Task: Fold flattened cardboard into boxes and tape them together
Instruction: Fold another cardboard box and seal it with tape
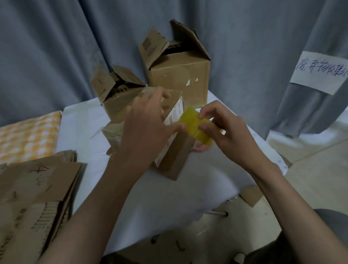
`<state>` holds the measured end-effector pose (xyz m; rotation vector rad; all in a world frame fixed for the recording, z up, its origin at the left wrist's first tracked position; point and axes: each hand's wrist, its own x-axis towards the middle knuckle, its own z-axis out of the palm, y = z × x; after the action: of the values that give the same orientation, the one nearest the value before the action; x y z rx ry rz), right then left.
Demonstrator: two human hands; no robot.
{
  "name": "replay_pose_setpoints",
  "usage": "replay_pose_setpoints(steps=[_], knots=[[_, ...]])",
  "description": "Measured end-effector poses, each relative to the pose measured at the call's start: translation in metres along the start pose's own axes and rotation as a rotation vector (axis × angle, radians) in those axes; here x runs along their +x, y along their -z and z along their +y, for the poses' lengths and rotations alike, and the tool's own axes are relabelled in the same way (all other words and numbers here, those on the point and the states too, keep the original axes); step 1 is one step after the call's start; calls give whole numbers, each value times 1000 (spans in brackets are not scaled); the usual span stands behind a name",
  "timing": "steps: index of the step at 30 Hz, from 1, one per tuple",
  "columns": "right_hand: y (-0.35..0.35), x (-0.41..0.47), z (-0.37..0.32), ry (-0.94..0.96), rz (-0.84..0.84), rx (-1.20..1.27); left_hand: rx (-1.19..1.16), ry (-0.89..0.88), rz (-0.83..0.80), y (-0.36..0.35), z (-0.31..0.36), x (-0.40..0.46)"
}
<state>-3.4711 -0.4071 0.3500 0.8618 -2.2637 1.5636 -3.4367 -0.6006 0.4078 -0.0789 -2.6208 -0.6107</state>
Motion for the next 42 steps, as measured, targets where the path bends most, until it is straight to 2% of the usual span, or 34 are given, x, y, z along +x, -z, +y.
replay_pose_setpoints(steps=[4,8,13,16,18,19,22,24,26,29,34,39,42], knots=[[7,9,29,-141,13,-237,43,-112,-7,13,-40,-8],[4,12,57,-249,79,-421,-8,-87,45,39,-85,-20],[-6,10,64,-367,22,-533,-23,-73,-123,51,-109,-32],[-11,8,60,-366,-5,-549,-35,-80,-121,50,-110,-37],[-16,6,50,-273,82,-656,-37,-86,-96,46,-109,-40],[-21,4,39,-213,142,-639,-39,-79,-82,44,-108,-42],[-46,-1,0,-84,188,-293,-99,-69,-17,38,-106,-46],[-62,-4,-19,-134,143,-102,-160,-13,85,36,-110,-47],[-72,-2,-30,-218,103,41,-196,128,190,38,-115,-44],[-82,2,-40,-323,42,162,-236,275,203,38,-123,-42],[-92,6,-46,-381,-19,229,-349,320,184,38,-124,-45],[-77,6,-41,-445,63,178,-444,313,121,38,-115,-61],[-60,2,-36,-493,93,192,-601,345,90,33,-109,-71]])
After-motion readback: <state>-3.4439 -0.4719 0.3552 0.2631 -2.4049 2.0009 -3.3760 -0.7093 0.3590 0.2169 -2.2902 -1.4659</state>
